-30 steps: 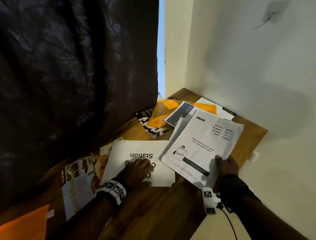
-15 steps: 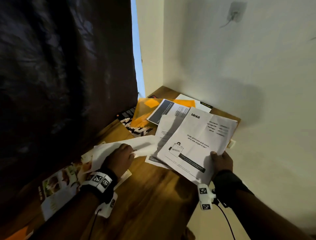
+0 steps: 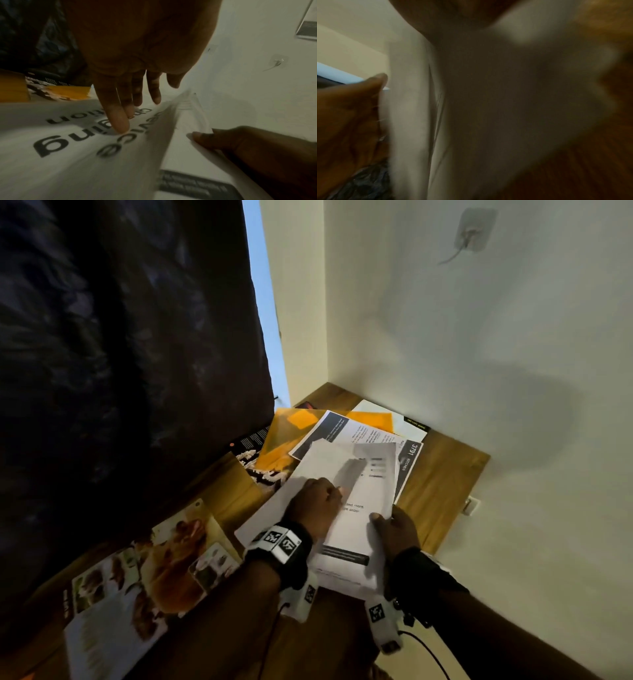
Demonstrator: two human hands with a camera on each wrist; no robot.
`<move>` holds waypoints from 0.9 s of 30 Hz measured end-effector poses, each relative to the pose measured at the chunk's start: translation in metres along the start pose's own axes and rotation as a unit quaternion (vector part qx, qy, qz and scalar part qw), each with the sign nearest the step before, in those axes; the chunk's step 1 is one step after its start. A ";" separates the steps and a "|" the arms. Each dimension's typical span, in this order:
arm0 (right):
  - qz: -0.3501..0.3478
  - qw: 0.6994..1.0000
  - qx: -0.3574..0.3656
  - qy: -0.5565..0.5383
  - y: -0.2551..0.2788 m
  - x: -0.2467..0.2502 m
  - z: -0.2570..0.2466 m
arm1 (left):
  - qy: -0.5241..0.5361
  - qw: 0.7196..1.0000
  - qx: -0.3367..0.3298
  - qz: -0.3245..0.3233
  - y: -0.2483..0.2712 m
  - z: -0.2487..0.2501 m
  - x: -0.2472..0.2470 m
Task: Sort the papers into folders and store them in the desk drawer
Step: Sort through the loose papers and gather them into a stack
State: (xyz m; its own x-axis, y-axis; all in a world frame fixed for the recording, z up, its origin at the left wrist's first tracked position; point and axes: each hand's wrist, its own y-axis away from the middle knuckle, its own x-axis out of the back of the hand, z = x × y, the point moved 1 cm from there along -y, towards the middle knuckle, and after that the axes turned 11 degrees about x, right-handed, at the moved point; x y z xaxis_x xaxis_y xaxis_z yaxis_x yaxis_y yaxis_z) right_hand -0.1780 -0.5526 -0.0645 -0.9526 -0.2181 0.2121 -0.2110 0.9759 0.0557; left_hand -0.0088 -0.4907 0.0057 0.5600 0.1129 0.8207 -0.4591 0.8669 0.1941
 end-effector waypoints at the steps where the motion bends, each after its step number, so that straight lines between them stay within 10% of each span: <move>1: -0.008 1.000 -0.002 -0.010 -0.002 -0.003 -0.002 | -0.027 0.999 0.002 -0.044 0.003 0.007 -0.005; 15: -0.099 0.990 -0.038 0.090 -0.028 0.000 0.005 | -0.201 0.962 -0.052 -0.174 -0.019 -0.005 -0.032; 27: -0.062 0.998 -0.008 0.027 -0.042 0.012 0.009 | -0.024 0.990 0.131 -0.034 -0.063 -0.064 -0.011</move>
State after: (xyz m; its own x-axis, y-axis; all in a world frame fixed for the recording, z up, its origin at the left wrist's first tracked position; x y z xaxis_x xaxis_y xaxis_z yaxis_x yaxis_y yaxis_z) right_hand -0.1824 -0.5964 -0.0732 -0.9059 -0.3376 0.2557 -0.3222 0.9412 0.1012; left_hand 0.0578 -0.5156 -0.0496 0.5650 0.0299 0.8245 -0.5884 0.7152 0.3773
